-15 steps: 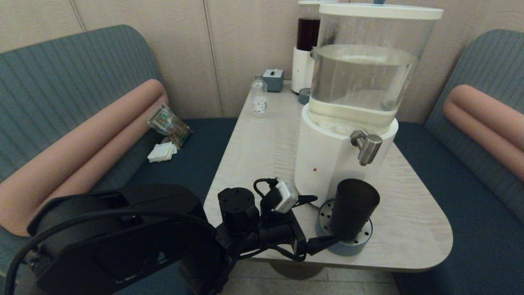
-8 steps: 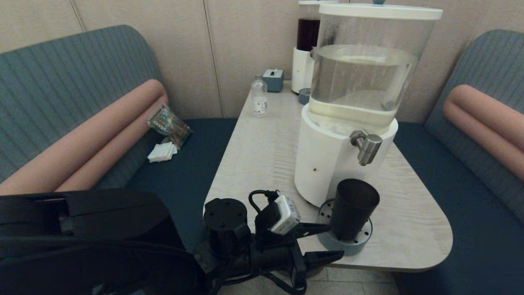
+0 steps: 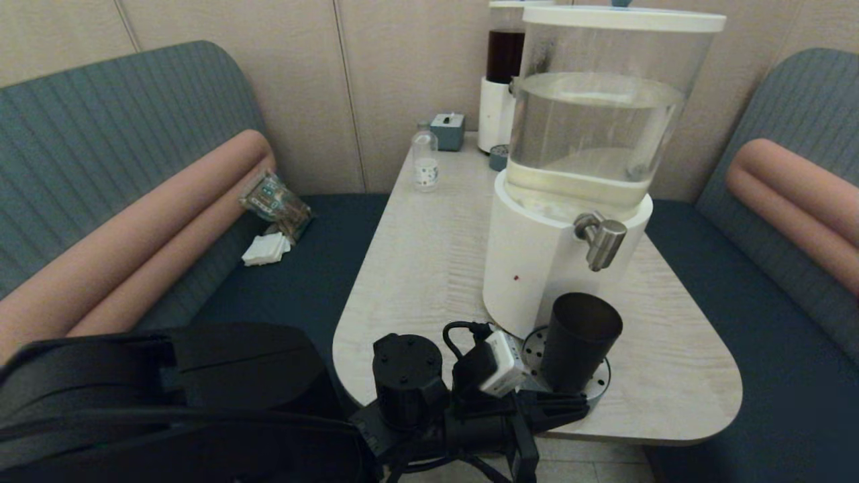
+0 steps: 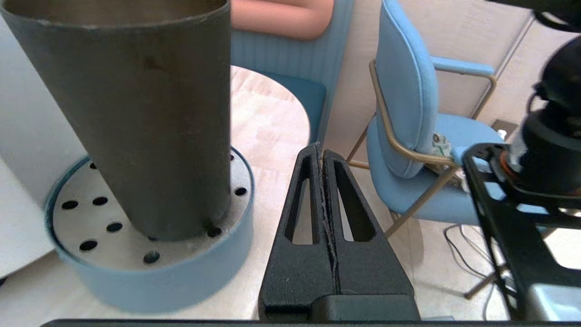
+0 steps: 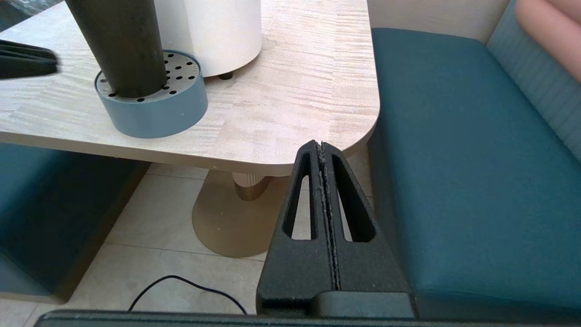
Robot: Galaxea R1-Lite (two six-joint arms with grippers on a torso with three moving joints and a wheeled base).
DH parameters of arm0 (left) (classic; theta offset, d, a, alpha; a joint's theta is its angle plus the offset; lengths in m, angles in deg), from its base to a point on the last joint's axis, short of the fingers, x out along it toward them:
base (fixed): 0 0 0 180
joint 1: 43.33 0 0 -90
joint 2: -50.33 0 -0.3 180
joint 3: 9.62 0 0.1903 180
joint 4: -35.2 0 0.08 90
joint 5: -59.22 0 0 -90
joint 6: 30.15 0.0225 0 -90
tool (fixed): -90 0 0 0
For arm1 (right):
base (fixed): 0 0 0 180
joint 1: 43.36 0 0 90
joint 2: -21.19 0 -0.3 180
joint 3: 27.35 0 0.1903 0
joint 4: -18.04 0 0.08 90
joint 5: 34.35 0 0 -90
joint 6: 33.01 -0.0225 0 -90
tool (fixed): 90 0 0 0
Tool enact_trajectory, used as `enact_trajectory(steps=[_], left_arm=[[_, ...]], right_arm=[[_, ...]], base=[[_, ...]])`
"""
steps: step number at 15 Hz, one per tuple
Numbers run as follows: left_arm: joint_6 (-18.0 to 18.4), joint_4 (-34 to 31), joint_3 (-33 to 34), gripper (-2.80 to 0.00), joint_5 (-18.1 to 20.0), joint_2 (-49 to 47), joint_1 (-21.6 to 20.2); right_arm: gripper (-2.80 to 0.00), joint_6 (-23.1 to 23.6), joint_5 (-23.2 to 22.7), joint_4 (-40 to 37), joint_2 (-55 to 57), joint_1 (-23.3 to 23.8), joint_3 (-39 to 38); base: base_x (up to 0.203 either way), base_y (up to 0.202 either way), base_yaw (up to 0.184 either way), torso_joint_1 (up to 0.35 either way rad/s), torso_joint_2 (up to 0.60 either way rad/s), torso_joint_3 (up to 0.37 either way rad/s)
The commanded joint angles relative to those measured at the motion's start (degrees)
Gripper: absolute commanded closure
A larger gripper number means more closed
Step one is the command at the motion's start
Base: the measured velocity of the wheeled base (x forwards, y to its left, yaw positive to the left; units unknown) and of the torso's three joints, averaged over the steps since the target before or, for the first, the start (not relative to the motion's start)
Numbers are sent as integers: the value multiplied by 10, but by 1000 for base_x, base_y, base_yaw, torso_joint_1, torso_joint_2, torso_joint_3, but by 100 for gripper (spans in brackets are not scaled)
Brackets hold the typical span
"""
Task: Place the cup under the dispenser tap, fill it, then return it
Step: Turn on the faucet
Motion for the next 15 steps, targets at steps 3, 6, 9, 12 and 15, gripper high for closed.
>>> enact_trajectory(steps=[3,6,9,12,15], left_arm=[[0,5,-27,0,1,-45,-2],[0,5,-43,0,1,-50,-4],[0,5,-58,0,1,-57,-8],[0,5,-76,0,0,-64,-14],[-1,5,-99,0,0,-77,-22]], right_arm=[[0,0,0,0,-2,0,-8],[0,0,0,0,-2,0,-8],[0,0,0,0,-2,0,-8],[0,0,0,0,-2,0,-9],[0,0,0,0,-2,0,-9]], base=[[0,0,0,0,0,0],[0,0,0,0,0,0],[0,0,0,0,0,0],[0,0,0,0,0,0],[0,0,0,0,0,0]])
